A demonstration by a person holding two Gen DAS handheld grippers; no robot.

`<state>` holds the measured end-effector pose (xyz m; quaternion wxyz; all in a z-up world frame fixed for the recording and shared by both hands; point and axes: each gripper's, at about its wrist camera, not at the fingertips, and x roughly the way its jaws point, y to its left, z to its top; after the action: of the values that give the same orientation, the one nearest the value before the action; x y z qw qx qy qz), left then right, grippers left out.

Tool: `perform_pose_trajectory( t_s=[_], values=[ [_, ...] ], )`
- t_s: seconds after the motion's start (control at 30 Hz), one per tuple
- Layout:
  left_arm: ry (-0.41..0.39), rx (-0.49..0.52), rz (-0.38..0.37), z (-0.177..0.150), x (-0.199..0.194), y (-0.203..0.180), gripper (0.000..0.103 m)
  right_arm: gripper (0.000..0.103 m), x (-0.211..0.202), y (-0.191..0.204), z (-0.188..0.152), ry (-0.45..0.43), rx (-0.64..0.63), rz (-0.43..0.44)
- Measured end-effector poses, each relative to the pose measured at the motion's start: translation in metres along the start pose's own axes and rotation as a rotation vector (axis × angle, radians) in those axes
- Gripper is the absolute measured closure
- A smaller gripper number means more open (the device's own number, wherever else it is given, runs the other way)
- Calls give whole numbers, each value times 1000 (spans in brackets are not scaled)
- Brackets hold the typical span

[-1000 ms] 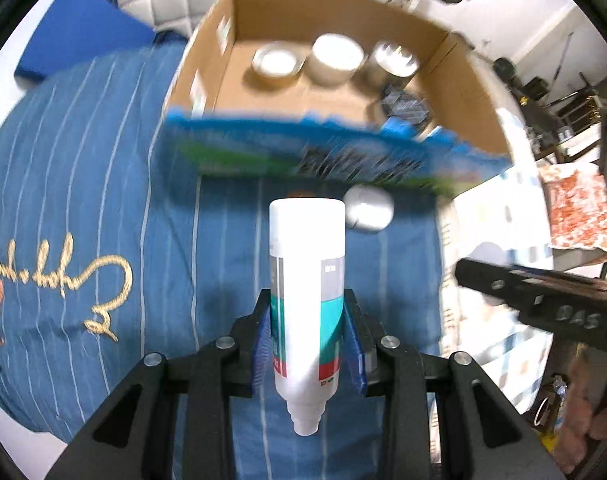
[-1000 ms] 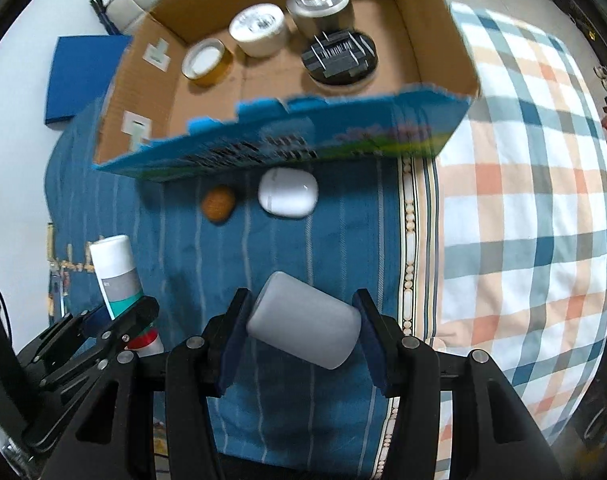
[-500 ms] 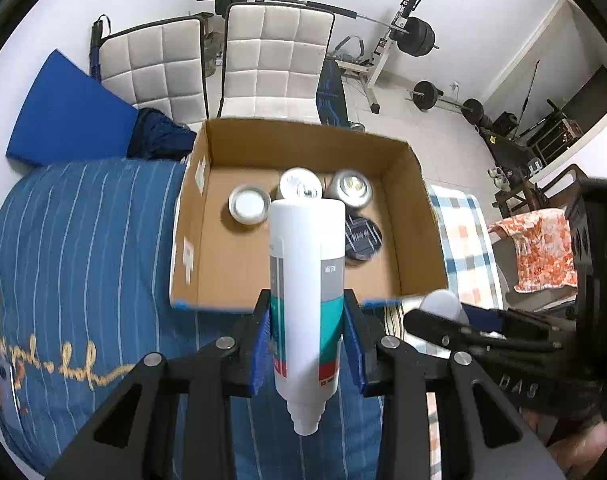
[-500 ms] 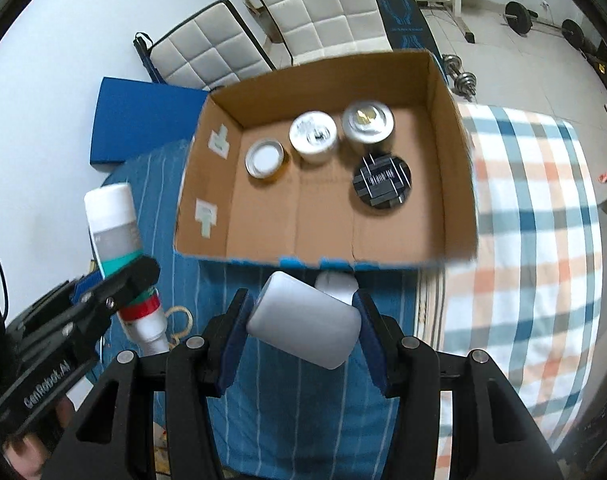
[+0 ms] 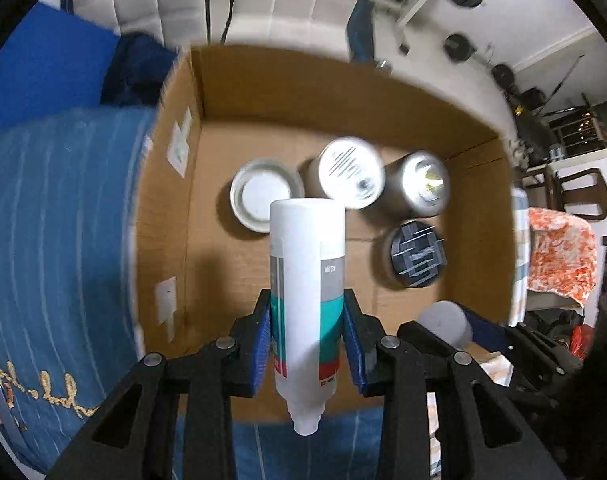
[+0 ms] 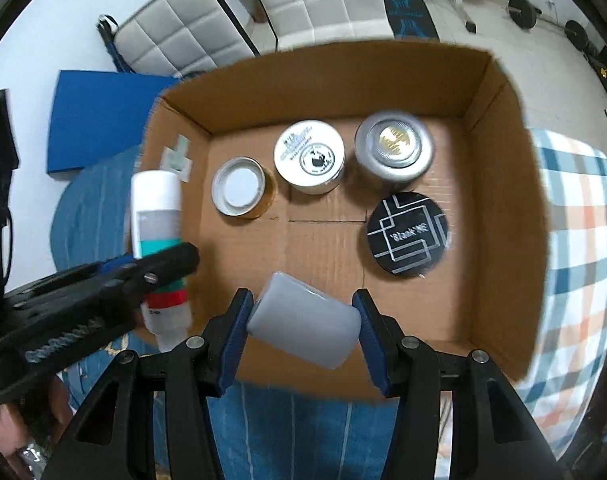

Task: Organize rigid objects
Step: 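Lift the white tube and white cylinder with both tools toward the box, then open both tools to drop the tube and cylinder into the box, then raise both tools away from the box above the bed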

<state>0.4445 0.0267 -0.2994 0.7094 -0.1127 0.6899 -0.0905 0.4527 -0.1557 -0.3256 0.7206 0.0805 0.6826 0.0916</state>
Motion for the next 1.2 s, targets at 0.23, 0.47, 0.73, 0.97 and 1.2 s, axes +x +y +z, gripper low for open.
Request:
perform_pose_trajectory(
  t_s=[0.23,0.47,0.73,0.97,1.2],
  values=[
    [149,-56,-15,14,71,23,73,49,65,-2,15,93,9,-42],
    [178,-28,31,14,92,26,73,49,105,-5,19,175,15,-79],
    [171,4,77,8,92,18,71,48,129,-11,20,253,41,-99],
    [127,-2,107,9,75,-5,59,19,120,-14,16,217,26,-117],
    [36,21,120,0,36,-30,23,0,83,-12,7,138,20,-122]
  ],
)
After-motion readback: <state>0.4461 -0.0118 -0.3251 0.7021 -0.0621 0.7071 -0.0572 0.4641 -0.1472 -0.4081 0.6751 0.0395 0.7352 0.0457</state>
